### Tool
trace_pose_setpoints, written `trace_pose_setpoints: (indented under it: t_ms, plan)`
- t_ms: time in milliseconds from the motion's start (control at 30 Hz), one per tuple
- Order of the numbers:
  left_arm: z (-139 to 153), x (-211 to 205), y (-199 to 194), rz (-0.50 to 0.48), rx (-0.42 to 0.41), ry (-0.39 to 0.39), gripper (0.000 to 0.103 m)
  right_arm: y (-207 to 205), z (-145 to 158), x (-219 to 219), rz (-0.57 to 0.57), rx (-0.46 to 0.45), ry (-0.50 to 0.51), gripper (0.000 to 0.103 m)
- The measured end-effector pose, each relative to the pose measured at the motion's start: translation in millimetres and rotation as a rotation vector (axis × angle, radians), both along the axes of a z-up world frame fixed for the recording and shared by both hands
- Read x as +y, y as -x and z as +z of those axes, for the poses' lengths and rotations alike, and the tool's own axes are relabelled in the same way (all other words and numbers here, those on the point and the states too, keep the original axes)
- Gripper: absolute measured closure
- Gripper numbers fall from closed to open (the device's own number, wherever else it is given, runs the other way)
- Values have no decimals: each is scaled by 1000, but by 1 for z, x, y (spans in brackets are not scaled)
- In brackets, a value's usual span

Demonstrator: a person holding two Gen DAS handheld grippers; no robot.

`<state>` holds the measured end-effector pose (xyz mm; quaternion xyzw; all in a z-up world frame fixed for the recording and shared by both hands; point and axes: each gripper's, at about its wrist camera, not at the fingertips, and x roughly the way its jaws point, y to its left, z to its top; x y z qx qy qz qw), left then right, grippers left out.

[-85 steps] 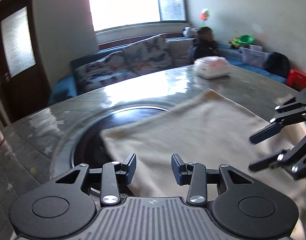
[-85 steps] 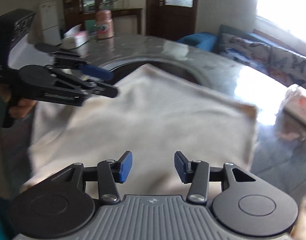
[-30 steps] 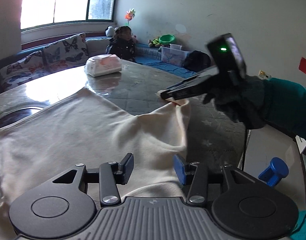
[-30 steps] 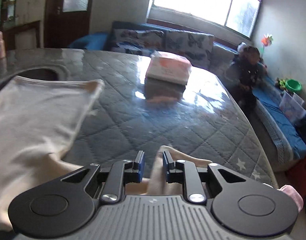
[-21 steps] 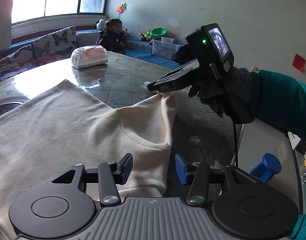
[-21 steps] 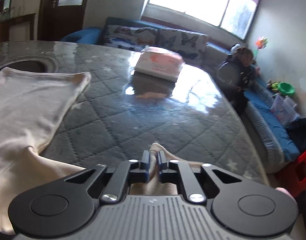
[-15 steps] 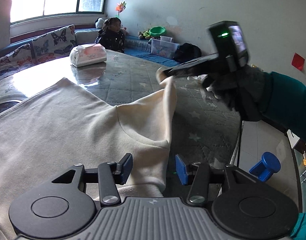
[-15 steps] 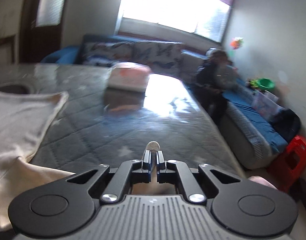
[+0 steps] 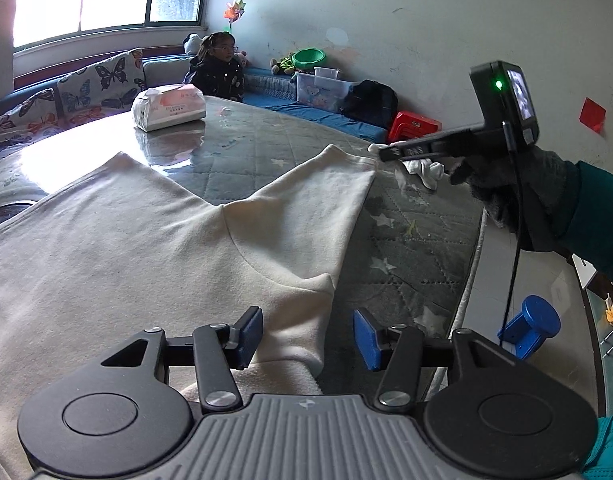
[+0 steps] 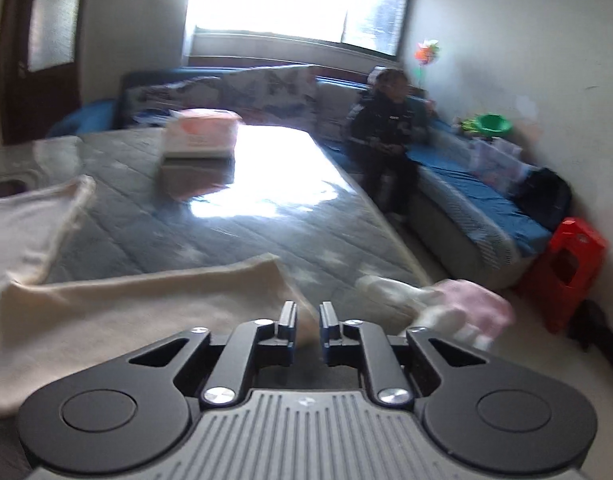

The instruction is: Fold clothes

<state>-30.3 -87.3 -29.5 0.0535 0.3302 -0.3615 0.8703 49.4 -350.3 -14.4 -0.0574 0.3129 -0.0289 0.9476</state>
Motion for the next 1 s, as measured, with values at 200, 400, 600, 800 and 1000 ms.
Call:
trace_pose_setpoints:
  t_ms: [200, 400, 600, 800, 1000]
  plan:
    - [0, -1, 4, 3, 7, 4, 47, -33, -12, 19, 82, 33, -67, 78]
    - [1, 11, 12, 30, 23, 38, 44, -46, -16, 7, 24, 39, -80, 72]
    - [16, 49, 24, 155, -19, 72, 42, -24, 1, 24, 97, 20, -76, 62]
    - [27, 111, 28, 387, -64, 68, 42, 2, 19, 65, 252, -7, -136, 54]
    - [19, 156, 5, 561, -89, 13, 42, 24, 27, 120, 475, -14, -147, 46]
